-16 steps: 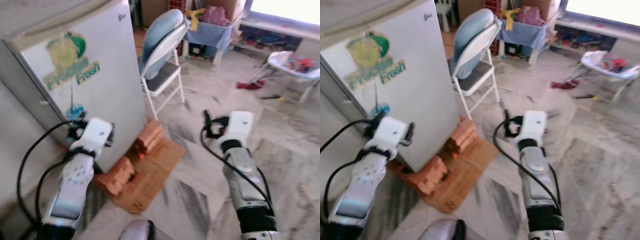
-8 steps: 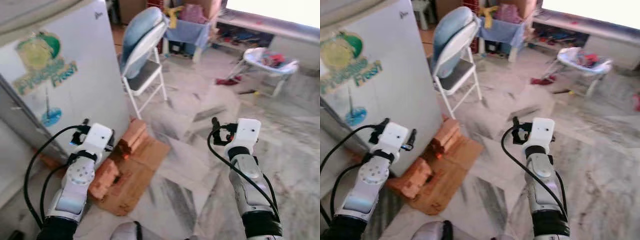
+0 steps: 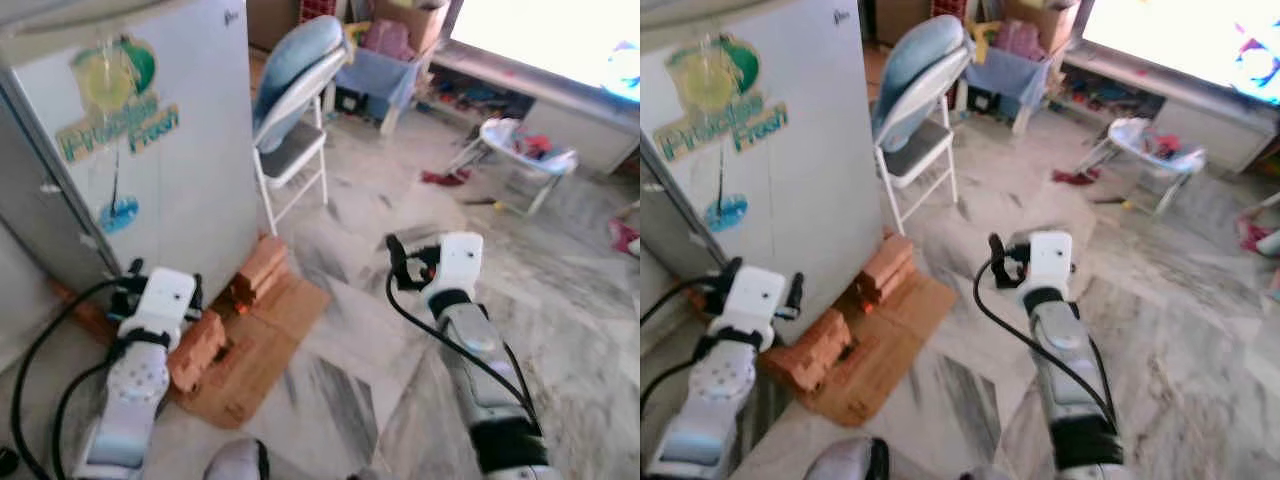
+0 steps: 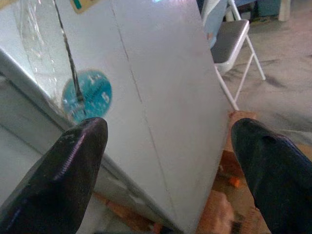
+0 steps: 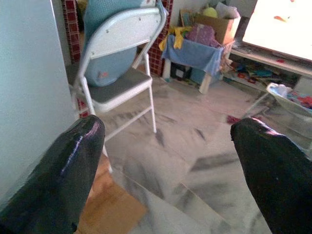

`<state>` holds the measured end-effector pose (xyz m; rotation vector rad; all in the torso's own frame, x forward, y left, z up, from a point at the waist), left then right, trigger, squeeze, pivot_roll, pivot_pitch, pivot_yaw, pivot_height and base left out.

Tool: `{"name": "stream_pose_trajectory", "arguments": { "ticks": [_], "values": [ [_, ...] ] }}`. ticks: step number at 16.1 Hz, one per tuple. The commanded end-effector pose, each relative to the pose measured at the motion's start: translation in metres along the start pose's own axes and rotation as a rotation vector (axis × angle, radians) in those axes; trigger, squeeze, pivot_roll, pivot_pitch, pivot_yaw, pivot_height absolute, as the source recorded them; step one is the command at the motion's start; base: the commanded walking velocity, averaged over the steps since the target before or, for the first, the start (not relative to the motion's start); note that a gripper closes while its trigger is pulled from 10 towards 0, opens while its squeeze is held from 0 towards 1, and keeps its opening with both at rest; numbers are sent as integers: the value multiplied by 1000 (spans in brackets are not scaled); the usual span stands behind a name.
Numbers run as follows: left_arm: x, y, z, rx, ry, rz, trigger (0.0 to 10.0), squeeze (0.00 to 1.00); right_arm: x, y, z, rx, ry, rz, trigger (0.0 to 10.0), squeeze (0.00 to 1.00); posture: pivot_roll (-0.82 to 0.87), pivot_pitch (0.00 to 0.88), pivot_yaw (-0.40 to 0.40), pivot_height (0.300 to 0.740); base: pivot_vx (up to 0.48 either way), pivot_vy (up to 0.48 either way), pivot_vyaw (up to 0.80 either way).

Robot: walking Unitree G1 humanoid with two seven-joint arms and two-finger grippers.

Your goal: Restocking fridge

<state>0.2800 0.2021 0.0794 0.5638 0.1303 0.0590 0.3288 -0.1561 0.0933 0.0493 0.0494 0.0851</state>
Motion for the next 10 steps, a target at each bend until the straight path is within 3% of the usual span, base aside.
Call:
{"name": "stream_pose_trajectory", "arguments": {
  "ticks": [1, 10],
  "values": [
    [-2, -3, 3, -6, -8, -4, 10000, 0, -1, -4, -4, -11, 23, -4, 10000, 0, 179, 84, -131, 740, 0, 251, 0],
    [5, 10, 12, -39, -26, 11, 10000, 0, -2, -7, 0, -15, 11, -19, 10000, 0, 162, 92, -107, 740, 0, 480, 0]
  ]
}}
Point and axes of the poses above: a point about 5 cm out from each wrist's last joint towards the gripper, its own x axis pointing out of the wrist towards the gripper, its own z axis along the axis of the wrist's last joint, y = z × x, the point moved 3 cm from there along x, pointing out of the wrist towards the gripper, and after that the axes turned 4 degrees about x, right-handed, at the moved point
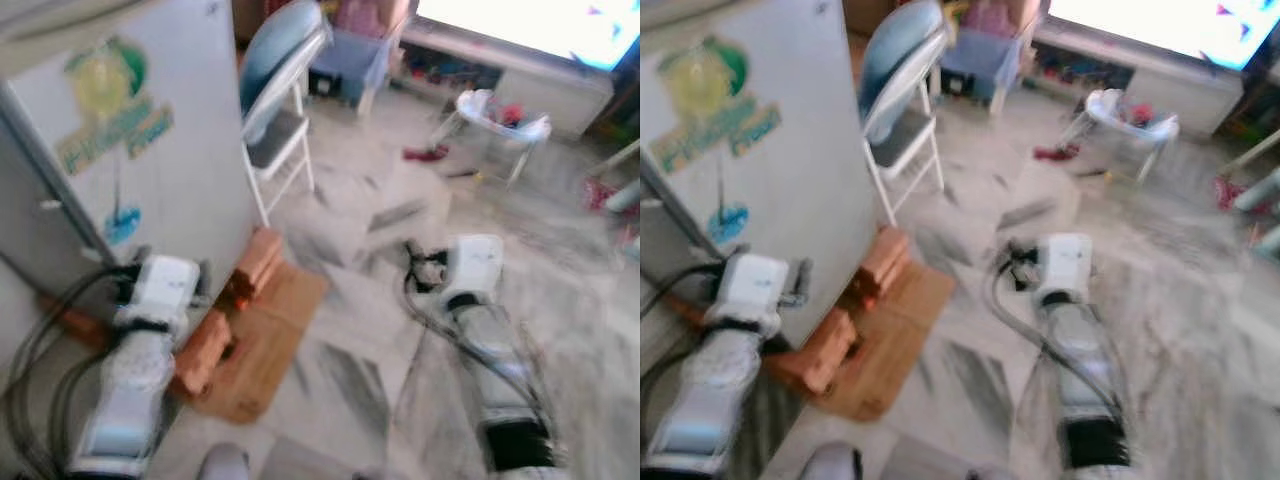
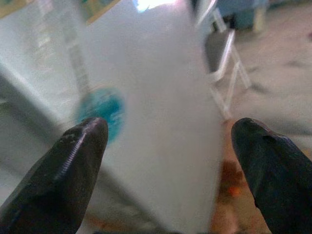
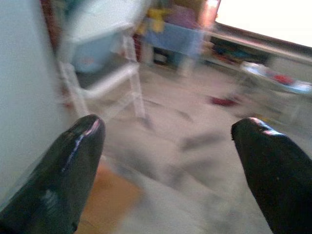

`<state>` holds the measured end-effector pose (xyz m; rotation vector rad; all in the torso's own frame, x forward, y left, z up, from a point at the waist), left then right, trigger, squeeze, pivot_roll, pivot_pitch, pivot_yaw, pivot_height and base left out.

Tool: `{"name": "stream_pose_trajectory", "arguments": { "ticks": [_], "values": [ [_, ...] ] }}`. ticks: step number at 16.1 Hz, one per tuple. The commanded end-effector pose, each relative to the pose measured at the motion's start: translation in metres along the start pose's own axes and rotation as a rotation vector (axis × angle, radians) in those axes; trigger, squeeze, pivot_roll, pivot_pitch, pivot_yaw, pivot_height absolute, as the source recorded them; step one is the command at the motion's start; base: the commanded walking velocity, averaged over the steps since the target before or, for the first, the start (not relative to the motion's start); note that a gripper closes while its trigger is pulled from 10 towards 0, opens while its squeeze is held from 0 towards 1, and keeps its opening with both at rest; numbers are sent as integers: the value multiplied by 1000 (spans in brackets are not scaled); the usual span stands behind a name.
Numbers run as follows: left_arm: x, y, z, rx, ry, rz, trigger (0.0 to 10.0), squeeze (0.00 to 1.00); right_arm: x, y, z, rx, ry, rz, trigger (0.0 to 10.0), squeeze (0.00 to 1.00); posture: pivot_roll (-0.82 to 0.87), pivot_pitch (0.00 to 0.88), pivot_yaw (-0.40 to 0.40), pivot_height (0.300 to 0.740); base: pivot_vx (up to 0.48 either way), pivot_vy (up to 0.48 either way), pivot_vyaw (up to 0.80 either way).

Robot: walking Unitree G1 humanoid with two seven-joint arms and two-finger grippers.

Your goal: Restocking fridge

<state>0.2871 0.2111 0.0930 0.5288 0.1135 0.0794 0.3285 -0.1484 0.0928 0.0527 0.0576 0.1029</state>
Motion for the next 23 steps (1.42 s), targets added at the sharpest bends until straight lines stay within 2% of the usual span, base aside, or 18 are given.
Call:
{"name": "stream_pose_trajectory", "arguments": {
  "ticks": [1, 2, 3, 6, 7, 9, 11, 12, 13, 14, 16, 17, 18, 19, 20, 21, 22, 23],
  "values": [
    [1, -6, 4, -41, 3, -24, 10000, 0, -2, -15, 2, -19, 0, -41, 10000, 0, 162, 93, -106, 740, 0, 480, 0],
    [1, -6, 6, -38, -12, -32, 10000, 141, -2, -16, 2, -20, -1, -43, 10000, 0, 162, 94, -106, 740, 0, 480, 0],
    [0, -7, 8, -49, -19, -29, 10000, 871, -1, -18, 3, -22, -1, -46, 10000, 0, 162, 96, -106, 740, 0, 480, 0],
    [-2, -10, 9, -54, -26, -54, 10000, 824, -1, -19, 3, -26, -1, -52, 10000, 0, 161, 98, -106, 740, 0, 480, 0],
    [-3, -11, 7, -54, -21, -61, 10000, 769, -1, -19, 3, -28, 0, -53, 10000, 0, 159, 101, -106, 740, 0, 480, 0],
    [-4, -11, 11, -49, -55, -85, 10000, 0, -2, -20, 3, -29, 1, -58, 10000, 0, 159, 107, -109, 740, 0, 0, 0],
    [-4, -6, 11, -76, -54, -74, 10000, 0, -2, -21, 2, -24, 10, -64, 10000, 0, 158, 110, -111, 740, 0, 0, 0],
    [-3, -2, 11, -77, -60, -59, 10000, 200, -3, -22, 2, -23, 10, -64, 10000, 0, 158, 112, -111, 740, 0, 0, 0],
    [-4, -1, 13, -106, -78, -67, 10000, 1000, -3, -22, 2, -21, 9, -64, 10000, 875, 158, 113, -111, 740, 0, 0, 0],
    [-5, 0, 14, -113, -86, -70, 10000, 1000, -4, -23, 2, -23, 7, -65, 10000, 1000, 158, 114, -111, 740, 0, 0, 0],
    [-4, -2, 14, -87, -89, -118, 10000, 1000, -8, -35, -3, -73, 37, -149, 10000, 1000, 160, 119, -114, 740, 0, 0, 0],
    [-3, -3, 16, -76, -99, -133, 10000, 133, -12, -39, -11, -68, 77, -178, 10000, 1000, 160, 119, -116, 740, 0, 0, 0],
    [-2, 0, 17, -84, -110, -135, 10000, 0, -17, -45, -22, -36, 135, -214, 10000, 945, 160, 119, -117, 740, 0, 0, 0],
    [0, 3, 19, -79, -120, -125, 10000, 0, -21, -48, -28, -28, 167, -224, 10000, 867, 160, 119, -117, 740, 0, 0, 0],
    [1, 4, 22, -77, -140, -133, 10000, 0, -22, -47, -28, -37, 162, -214, 10000, 659, 158, 119, -117, 740, 0, 0, 0],
    [2, 5, 24, -73, -152, -121, 10000, 0, -21, -46, -26, -27, 152, -208, 10000, 522, 158, 119, -117, 740, 0, 0, 0],
    [3, 3, 27, -78, -162, -142, 10000, 0, -18, -45, -22, -36, 138, -204, 10000, 165, 154, 118, -114, 740, 0, 0, 0],
    [3, 1, 29, -84, -172, -153, 10000, 0, -17, -44, -20, -33, 132, -202, 10000, 16, 154, 117, -113, 740, 0, 0, 0]
  ]
}}
Point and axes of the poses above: a point about 5 cm out from each wrist's last joint towards the gripper, its own x axis pointing out of the wrist towards the gripper, its own z axis along the axis of the wrist's last joint, y = z × x, the point moved 3 cm from there along x, pointing out of the wrist towards the gripper, and after that the axes turned 4 degrees about x, right-handed, at the moved point
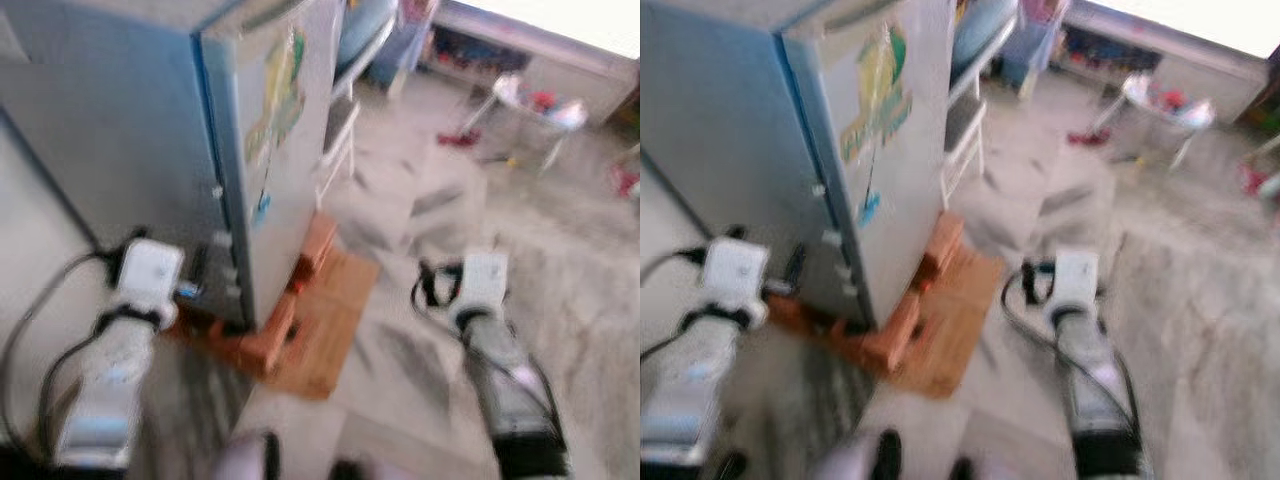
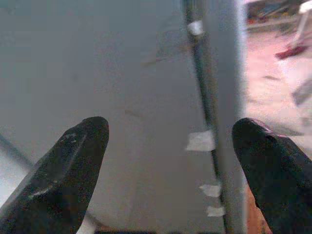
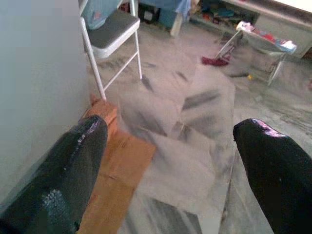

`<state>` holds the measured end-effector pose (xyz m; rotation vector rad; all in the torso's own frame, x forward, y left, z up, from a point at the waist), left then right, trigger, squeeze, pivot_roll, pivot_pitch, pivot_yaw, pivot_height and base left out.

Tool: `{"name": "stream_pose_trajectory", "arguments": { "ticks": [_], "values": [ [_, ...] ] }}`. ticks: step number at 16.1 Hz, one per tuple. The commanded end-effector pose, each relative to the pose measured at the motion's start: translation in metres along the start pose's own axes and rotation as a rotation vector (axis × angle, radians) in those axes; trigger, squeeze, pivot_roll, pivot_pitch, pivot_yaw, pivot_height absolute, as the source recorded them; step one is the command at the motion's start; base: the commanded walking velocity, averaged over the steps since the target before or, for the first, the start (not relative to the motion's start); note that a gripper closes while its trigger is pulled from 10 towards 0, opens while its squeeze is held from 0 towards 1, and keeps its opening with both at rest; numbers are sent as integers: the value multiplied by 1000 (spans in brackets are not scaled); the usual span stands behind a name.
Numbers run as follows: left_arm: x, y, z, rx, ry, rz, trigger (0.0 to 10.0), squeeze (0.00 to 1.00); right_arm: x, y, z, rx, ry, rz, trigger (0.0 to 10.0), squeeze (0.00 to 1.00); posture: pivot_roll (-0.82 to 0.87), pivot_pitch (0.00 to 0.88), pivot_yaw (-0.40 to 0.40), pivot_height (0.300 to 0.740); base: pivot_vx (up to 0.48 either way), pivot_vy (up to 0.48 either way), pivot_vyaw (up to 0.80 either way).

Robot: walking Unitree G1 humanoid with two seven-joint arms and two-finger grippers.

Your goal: Restocking fridge

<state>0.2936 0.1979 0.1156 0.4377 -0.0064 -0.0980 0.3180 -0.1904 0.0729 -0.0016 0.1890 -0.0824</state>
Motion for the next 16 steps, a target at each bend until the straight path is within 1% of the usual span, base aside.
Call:
{"name": "stream_pose_trajectory", "arguments": {
  "ticks": [1, 2, 3, 6, 10, 13, 14, 16],
  "values": [
    [0, -1, 4, 0, -24, -20, 10000, 0, -2, -1, -1, 11, 2, -13, 10000, 20, 154, 116, -112, 740, 0, 0, 0],
    [1, -4, 7, 4, -39, -40, 10000, 0, -2, 0, 0, 15, 6, -10, 10000, 12, 156, 113, -112, 740, 0, 0, 0],
    [2, -5, 9, 17, -48, -43, 10000, 0, -2, 0, 0, 17, 6, -7, 10000, 12, 156, 113, -111, 740, 300, 0, 0],
    [3, -8, 9, 4, -53, -55, 10000, 0, -2, 4, 2, 16, -3, 8, 10000, 16, 154, 111, -111, 740, 372, 0, 0],
    [2, -10, 10, 2, -65, -52, 10000, 0, -1, 2, 3, 14, -10, 3, 10000, 12, 152, 113, -107, 740, 0, 0, 0],
    [4, -10, 10, -8, -58, -51, 10000, 0, -2, 4, 3, 15, -11, 7, 10000, 12, 151, 112, -106, 740, 0, 0, 0],
    [6, -9, 3, -89, -16, -41, 10000, 0, -2, 4, 3, 16, -11, 8, 10000, 12, 147, 111, -106, 740, 0, 0, 0],
    [12, -9, -9, -380, 68, -14, 10000, 0, -2, 5, 5, 25, -14, 17, 10000, 12, 145, 111, -106, 740, 0, 0, 0]
  ]
}}
Point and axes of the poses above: a point about 5 cm out from each wrist's last joint towards the gripper, its own x axis pointing out of the wrist towards the gripper, its own z axis along the axis of the wrist's last joint, y = z × x, the point moved 3 cm from there along x, pointing out of the wrist towards the gripper, and after that the axes turned 4 degrees about x, right-handed, at the moved point
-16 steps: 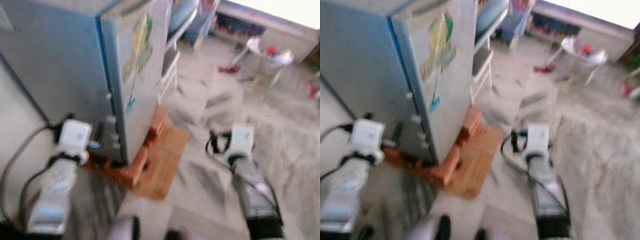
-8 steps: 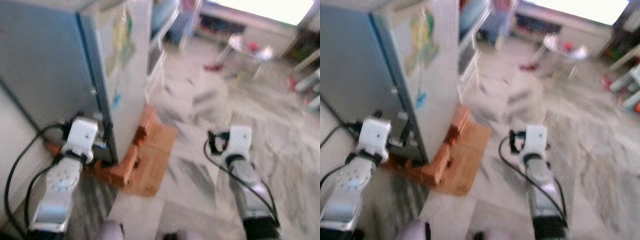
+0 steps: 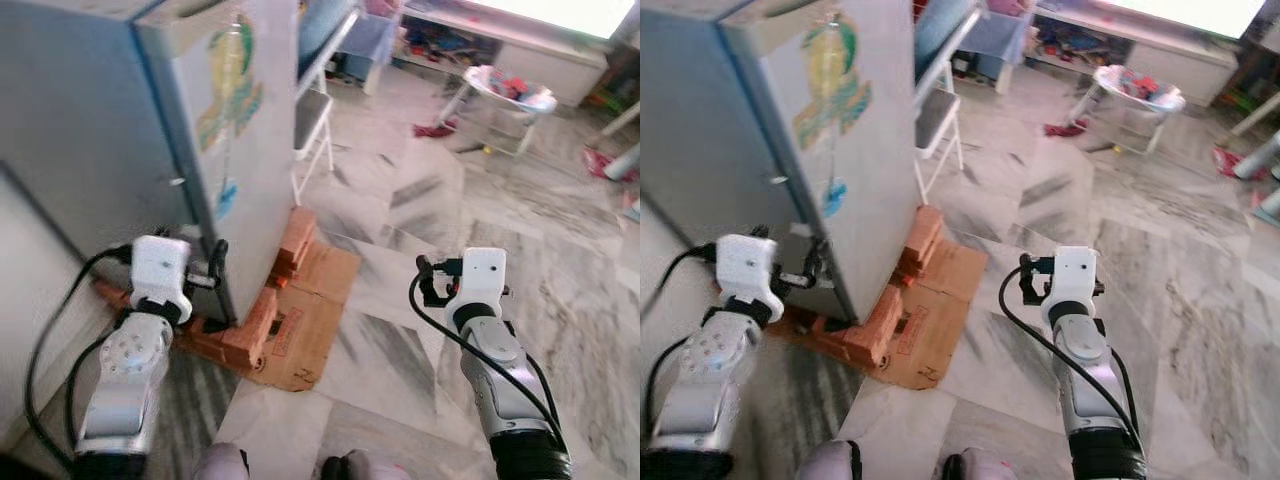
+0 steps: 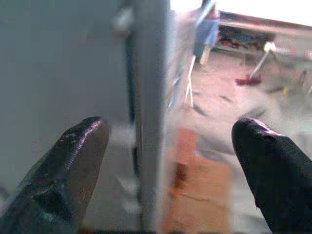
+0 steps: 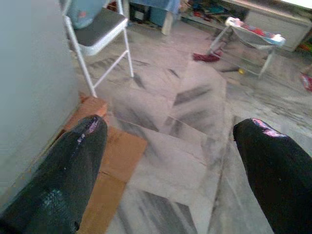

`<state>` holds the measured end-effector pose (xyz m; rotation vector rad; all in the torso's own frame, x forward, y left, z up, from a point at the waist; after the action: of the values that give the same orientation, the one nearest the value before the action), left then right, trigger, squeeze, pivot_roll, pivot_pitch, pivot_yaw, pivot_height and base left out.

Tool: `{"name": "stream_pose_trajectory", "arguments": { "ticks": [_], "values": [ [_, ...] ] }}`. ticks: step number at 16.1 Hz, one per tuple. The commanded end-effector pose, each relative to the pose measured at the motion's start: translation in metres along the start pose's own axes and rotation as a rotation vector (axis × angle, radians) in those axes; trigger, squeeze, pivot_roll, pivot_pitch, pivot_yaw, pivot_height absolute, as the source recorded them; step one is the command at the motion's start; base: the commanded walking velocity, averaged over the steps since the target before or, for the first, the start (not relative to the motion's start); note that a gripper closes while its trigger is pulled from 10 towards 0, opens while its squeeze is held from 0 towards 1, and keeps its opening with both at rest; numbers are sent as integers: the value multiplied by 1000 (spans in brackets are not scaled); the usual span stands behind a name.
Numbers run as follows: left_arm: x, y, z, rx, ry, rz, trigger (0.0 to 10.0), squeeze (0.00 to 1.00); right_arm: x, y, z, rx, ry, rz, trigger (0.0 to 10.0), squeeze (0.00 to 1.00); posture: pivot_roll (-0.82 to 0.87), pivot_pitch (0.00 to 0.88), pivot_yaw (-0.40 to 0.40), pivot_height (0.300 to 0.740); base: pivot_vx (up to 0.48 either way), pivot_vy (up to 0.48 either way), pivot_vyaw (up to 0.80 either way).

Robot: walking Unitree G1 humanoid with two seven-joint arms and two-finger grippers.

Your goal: Restocking fridge

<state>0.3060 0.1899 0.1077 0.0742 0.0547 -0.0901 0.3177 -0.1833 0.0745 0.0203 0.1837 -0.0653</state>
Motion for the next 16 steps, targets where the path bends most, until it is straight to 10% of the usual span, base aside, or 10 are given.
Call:
{"name": "stream_pose_trajectory", "arguments": {
  "ticks": [1, 16],
  "values": [
    [3, 1, -8, -124, 53, -5, 10000, 0, 0, -2, 5, 6, -14, 4, 10000, 12, 137, 115, -107, 740, 0, 0, 0],
    [88, 2, 22, -105, 14, -77, 10000, 0, -49, -31, 7, -62, -15, -30, 10000, 8, -41, 224, -51, 740, 0, 0, 0]
  ]
}}
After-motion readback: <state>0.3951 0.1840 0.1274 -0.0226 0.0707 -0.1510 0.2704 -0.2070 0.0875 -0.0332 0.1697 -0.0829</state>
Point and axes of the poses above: a point about 5 cm out from each wrist's last joint towards the gripper, its own x axis pointing out of the wrist towards the gripper, its own z axis along the axis of the wrist's last joint, y = z × x, the point moved 3 cm from there along x, pointing out of the wrist towards the gripper, and after that the axes turned 4 degrees about x, right-handed, at the moved point
